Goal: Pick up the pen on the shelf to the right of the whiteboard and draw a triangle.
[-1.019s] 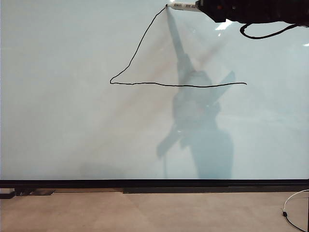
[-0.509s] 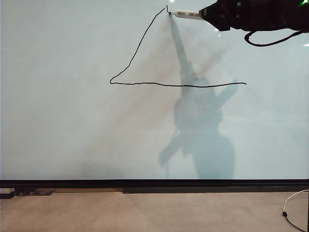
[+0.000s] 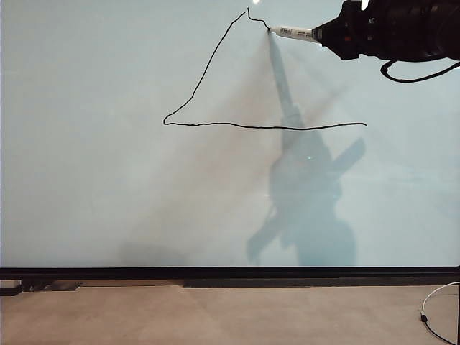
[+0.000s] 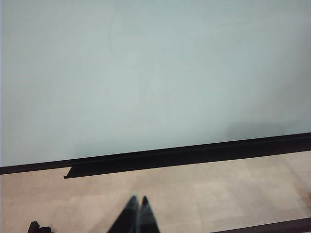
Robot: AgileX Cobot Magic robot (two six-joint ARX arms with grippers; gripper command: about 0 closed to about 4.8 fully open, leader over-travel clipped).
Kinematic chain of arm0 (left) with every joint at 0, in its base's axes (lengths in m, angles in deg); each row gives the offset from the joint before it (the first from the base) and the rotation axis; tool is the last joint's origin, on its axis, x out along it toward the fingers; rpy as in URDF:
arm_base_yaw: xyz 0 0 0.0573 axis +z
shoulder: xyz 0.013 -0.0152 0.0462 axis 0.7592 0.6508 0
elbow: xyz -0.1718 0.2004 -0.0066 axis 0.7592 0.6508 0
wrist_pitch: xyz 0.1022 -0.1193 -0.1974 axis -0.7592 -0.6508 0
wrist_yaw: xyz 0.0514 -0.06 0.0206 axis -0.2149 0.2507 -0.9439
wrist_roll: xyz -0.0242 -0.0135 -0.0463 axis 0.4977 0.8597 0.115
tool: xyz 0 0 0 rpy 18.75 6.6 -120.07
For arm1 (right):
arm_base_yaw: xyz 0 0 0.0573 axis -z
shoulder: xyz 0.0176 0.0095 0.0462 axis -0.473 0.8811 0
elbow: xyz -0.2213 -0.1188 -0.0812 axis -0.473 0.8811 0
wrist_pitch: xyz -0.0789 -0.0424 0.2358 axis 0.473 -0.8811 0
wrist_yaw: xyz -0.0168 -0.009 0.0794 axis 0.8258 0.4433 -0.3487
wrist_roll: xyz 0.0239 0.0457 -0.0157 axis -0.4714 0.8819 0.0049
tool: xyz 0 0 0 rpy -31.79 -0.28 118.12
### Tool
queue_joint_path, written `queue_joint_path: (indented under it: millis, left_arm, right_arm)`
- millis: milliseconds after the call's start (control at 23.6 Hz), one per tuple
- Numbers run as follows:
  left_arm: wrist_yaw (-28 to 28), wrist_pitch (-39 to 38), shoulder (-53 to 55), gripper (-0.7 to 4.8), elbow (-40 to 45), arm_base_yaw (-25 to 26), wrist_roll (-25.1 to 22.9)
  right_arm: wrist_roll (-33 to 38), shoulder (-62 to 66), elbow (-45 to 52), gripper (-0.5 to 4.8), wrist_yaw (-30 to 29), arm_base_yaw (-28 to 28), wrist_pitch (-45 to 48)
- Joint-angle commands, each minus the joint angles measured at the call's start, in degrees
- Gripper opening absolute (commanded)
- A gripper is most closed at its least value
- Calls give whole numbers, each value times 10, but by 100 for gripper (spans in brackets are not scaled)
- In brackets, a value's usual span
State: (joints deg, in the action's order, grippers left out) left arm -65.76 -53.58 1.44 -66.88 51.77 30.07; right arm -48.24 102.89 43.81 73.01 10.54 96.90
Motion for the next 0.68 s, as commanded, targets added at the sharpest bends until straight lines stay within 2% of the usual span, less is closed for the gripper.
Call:
queue_joint_path:
  millis: [42,679]
  left_arm:
    - [0,4,0,-5,-2,0,0]
    - [0,4,0,-5,-2,0,0]
  right_arm:
    - [-1,-1,3,-3,16,2,0]
    - [-1,-1,61,-3,29,19,54]
